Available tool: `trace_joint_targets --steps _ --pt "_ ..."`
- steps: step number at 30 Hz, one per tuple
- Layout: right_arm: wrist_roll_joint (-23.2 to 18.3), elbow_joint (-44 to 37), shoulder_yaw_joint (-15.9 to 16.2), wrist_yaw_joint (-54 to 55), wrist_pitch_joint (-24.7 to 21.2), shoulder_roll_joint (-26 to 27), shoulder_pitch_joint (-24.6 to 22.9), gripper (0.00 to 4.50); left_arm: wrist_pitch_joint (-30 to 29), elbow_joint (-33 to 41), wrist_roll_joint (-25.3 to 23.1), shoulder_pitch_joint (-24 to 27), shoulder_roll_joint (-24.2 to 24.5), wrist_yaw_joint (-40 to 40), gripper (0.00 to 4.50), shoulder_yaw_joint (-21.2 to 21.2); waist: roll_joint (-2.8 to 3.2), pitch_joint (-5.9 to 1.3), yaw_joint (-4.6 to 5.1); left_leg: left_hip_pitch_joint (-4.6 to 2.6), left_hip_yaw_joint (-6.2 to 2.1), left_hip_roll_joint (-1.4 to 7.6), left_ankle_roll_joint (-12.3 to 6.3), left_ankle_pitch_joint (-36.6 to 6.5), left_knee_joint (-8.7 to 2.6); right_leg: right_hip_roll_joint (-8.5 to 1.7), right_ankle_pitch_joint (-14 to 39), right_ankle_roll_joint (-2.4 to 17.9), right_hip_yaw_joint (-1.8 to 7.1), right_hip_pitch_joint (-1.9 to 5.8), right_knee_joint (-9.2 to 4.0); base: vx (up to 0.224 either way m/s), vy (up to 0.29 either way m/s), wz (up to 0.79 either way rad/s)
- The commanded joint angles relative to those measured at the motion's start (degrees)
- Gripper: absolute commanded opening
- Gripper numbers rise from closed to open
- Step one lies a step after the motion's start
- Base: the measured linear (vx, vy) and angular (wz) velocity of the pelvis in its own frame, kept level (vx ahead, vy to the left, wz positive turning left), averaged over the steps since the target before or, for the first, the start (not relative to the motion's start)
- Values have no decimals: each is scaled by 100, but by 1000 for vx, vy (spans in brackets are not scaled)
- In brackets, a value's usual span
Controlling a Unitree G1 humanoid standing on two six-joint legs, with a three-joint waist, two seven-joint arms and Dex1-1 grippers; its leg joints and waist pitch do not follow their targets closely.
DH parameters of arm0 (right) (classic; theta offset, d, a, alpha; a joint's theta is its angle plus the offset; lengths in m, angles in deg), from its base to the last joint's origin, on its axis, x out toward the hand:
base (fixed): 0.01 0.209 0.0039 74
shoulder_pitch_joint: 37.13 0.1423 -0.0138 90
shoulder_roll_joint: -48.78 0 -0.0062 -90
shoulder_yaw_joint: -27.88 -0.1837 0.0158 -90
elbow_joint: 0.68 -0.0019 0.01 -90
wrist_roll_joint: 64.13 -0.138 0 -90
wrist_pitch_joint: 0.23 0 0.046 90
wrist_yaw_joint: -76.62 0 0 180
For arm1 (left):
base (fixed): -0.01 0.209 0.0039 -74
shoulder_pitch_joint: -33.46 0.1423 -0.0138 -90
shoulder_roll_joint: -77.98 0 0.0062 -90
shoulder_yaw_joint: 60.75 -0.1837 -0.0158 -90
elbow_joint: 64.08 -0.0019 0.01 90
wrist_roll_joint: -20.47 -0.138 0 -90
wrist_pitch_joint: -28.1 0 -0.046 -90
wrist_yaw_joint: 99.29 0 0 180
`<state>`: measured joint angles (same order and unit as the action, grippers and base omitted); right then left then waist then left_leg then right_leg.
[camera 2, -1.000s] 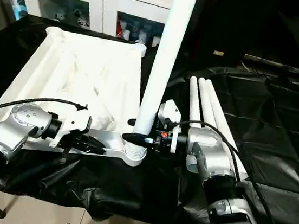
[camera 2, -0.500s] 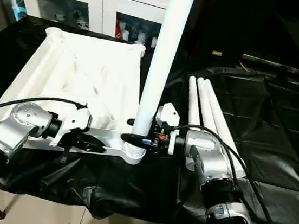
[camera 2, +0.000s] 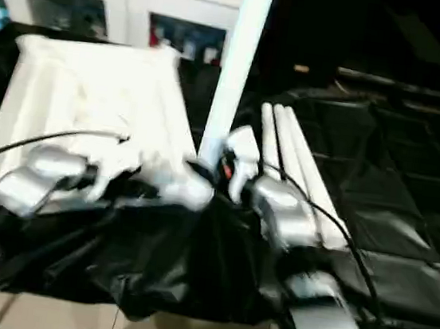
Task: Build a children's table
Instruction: Insert table leg to table base
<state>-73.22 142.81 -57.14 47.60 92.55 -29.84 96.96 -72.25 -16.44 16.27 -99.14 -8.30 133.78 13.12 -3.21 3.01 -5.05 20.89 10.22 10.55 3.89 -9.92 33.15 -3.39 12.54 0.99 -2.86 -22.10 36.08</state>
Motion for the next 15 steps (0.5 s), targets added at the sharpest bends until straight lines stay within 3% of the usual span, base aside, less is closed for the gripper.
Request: trace_joint_targets --steps 1,2,5,10,15 --pt "384 815 123 430 -496 -58 -418 188 -70 190 41 -361 15 -442 0 316 140 -306 -19 -86 -131 314 270 -1451 -464 -554 710 1278 321 178 -459 0 0 0" --pt "389 1063 76 911 -521 114 -254 188 -395 85 -15 -505 -311 -992 0 356 136 -336 -20 -87 -109 311 206 -1208 -444 -534 256 1331 313 199 -417 0 0 0" --pt "396 1226 52 1260 -592 292 -132 188 -597 31 -37 -583 -659 -1374 0 337 153 -344 -40 -90 -92 294 75 -930 -419 -522 -298 1423 295 225 -397 0 0 0" --pt "377 1352 -12 1454 -637 449 -34 188 -704 71 -81 -578 -871 -1547 0 269 143 -304 -62 -96 -106 314 114 -1421 -463 -547 531 1285 304 225 -488 0 0 0" --pt "402 1517 -68 1525 -598 556 84 188 -791 106 -105 -556 -918 -1561 0 256 151 -292 -45 -102 -121 324 178 -1575 -488 -545 769 1198 308 197 -503 0 0 0"
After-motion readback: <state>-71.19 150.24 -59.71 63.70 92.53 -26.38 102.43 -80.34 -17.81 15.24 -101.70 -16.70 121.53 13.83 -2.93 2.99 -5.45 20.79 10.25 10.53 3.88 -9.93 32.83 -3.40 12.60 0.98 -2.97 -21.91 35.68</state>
